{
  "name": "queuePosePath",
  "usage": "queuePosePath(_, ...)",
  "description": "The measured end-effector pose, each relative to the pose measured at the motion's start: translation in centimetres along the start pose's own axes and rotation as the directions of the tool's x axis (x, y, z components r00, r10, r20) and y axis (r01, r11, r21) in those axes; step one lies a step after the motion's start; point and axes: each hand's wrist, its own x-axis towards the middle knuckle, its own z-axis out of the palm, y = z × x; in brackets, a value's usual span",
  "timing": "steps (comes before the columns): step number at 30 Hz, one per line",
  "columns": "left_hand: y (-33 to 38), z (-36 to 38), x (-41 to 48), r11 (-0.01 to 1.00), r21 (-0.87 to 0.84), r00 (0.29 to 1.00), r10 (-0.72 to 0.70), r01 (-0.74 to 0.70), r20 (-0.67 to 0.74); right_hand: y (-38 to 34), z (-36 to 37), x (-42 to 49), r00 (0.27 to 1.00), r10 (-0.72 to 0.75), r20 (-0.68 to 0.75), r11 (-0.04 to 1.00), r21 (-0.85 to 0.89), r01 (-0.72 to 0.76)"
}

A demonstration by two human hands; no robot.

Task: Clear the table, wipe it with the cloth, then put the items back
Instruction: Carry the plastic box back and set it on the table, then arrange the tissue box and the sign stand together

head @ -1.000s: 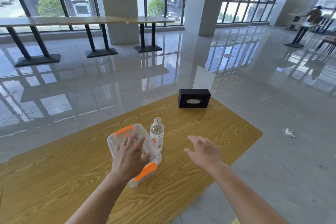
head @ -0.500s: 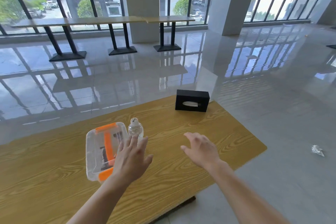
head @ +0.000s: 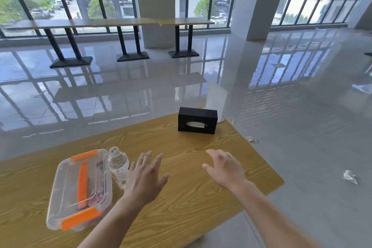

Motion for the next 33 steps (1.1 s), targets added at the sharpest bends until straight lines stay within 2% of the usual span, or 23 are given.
queuePosePath(13,1.3,2.9,12.4,0.994,-0.110,0.999,0.007,-0.001,0.052,5.2,-0.5,10.6,0.994,0.101,0.052,0.995,0.004,-0.102)
queuePosePath(22,4.3,4.8,19.1,0.967,-0.201,0.987,-0.148,0.156,0.057,11.4,0.1,19.5,0.997,0.070,0.035,0.987,0.145,-0.074)
queuePosePath(27,7.4,6.3,22.9,0.831,-0.423,0.930,-0.350,0.363,0.111,15.6,1.9,24.2,0.994,0.072,0.076,0.933,0.347,-0.094)
queuePosePath(33,8.2,8.5,28.6,0.588,-0.648,0.839,-0.523,0.485,0.153,17.7,5.1,28.3,0.977,0.063,0.205,0.857,0.491,-0.158)
